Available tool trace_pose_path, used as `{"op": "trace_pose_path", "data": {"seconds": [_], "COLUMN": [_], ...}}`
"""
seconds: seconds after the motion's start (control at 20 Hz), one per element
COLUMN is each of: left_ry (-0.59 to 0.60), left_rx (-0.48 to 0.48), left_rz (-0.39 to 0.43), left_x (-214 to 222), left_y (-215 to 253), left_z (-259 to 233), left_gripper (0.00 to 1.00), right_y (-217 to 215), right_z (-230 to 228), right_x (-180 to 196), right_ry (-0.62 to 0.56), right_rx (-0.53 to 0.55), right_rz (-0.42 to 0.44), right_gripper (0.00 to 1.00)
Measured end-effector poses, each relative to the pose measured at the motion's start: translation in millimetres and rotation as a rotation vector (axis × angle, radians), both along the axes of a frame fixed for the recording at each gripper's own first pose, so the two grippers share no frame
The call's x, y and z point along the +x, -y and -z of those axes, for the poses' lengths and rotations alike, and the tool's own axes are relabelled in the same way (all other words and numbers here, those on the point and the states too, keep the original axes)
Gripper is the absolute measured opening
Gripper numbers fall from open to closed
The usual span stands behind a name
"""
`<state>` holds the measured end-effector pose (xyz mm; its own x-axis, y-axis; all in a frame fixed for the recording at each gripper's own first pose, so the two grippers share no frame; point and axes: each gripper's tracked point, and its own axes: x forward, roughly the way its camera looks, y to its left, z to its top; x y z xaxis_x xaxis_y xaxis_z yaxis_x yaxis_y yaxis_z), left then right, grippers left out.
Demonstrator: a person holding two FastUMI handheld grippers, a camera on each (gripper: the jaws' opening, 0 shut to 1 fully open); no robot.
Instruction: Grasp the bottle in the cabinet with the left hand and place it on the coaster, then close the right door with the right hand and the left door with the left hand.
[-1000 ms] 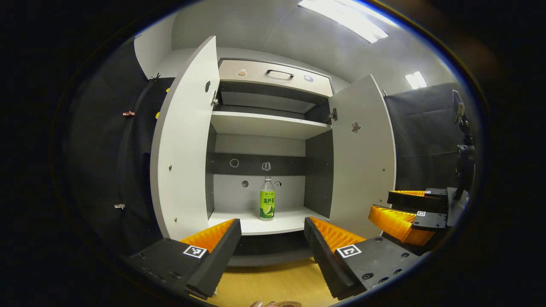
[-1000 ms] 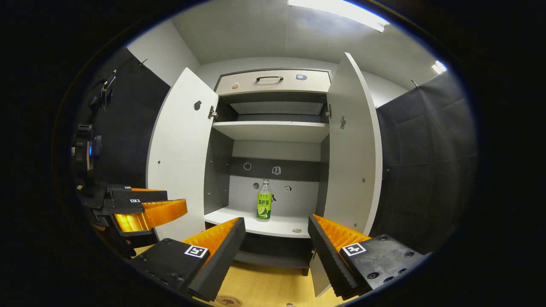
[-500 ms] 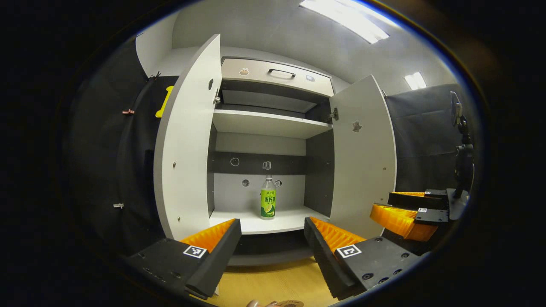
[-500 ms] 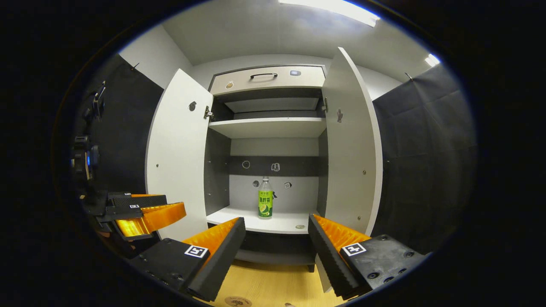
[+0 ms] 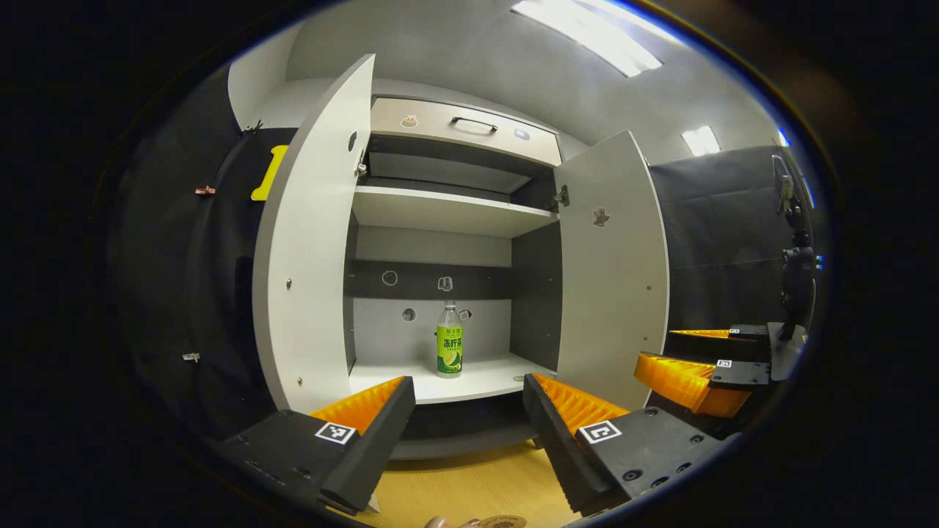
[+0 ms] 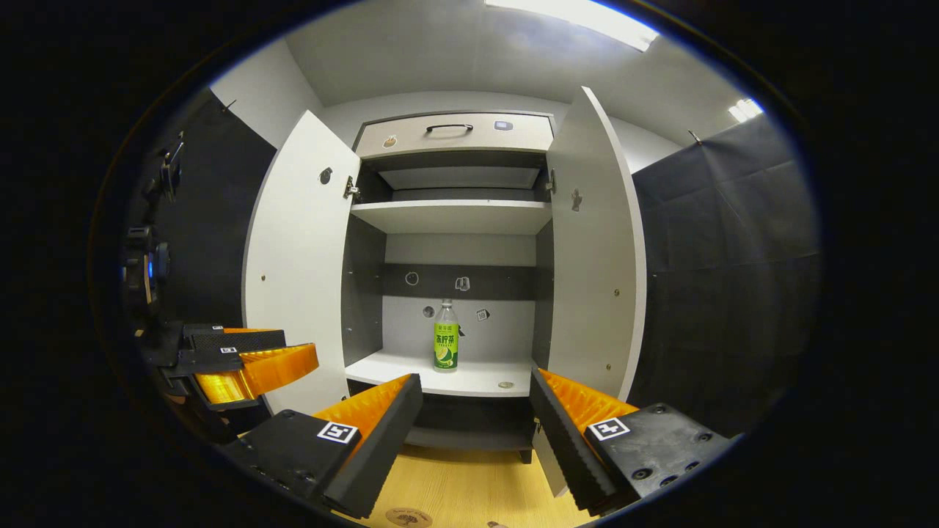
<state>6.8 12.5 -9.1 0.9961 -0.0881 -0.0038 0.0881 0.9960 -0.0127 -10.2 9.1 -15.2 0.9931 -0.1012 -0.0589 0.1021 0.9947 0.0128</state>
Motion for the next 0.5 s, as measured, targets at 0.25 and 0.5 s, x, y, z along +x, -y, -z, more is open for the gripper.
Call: {"op": "trace_pose_path", "data": {"seconds": [0.25, 0.5], "left_ry": [0.009, 0.020], "left_rx": [-0.020, 0.027], "left_rz": [0.014, 0.004], "left_x": [34, 95], "left_y": [10, 19], "left_z": [-2, -4], "left_gripper": [0.94, 0.95], "right_y": [11, 29], "right_z": [2, 6], "right_x": [8, 40], "right_ry": [-0.003, 0.014], "right_rx": [0.005, 0.008], "right_rz": [-0.015, -0.067], "right_gripper": [0.98, 0.98]}}
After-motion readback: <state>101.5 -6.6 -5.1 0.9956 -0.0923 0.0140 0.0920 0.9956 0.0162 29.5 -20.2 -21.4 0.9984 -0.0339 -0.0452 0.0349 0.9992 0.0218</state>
